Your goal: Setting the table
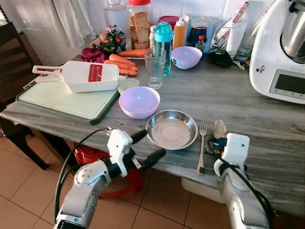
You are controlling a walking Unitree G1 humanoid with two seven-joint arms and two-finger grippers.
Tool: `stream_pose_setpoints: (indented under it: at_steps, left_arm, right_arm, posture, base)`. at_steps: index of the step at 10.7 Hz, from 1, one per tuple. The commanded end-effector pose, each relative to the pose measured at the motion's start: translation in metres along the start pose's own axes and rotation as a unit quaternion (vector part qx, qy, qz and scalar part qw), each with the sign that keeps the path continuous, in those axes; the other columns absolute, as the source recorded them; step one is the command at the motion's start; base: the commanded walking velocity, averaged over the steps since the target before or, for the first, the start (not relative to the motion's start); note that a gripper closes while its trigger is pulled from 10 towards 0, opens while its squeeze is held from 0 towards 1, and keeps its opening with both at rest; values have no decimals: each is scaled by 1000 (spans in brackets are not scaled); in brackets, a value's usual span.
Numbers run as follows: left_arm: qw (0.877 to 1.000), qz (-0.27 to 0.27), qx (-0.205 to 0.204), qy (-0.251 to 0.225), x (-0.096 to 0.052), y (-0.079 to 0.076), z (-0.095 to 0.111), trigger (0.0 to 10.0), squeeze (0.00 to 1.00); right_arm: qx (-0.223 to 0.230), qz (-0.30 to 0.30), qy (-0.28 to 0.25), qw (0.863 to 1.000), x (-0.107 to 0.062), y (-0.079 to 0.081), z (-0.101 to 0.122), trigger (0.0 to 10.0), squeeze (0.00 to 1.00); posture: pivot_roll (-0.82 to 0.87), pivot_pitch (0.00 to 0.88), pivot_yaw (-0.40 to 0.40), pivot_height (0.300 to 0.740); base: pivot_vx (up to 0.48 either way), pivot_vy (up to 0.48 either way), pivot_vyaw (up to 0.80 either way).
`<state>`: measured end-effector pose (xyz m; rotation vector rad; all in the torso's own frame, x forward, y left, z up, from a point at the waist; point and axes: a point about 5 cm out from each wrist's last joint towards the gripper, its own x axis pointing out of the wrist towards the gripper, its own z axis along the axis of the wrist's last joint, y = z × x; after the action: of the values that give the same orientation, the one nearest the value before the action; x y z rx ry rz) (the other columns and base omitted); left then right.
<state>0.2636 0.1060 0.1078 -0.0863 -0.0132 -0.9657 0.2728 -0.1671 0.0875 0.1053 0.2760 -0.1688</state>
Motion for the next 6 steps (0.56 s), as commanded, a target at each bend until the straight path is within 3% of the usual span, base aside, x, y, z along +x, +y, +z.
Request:
stream_pose_setpoints:
  at_steps: [1, 6]
  left_arm:
    - [1000, -12, 10, 7, 1, 0, 0, 10000, 0]
    - [1000, -19, 8, 7, 4, -1, 0, 10000, 0]
  right_arm:
    - [13, 6, 0, 1000, 2, 4, 5, 10000, 0]
    - [27, 1, 37, 999, 4, 4, -3, 10000, 0]
  posture:
    - [2, 22, 39, 740]
    - [2, 13, 37, 740]
  base:
    - [0, 0, 0]
    - [0, 0, 0]
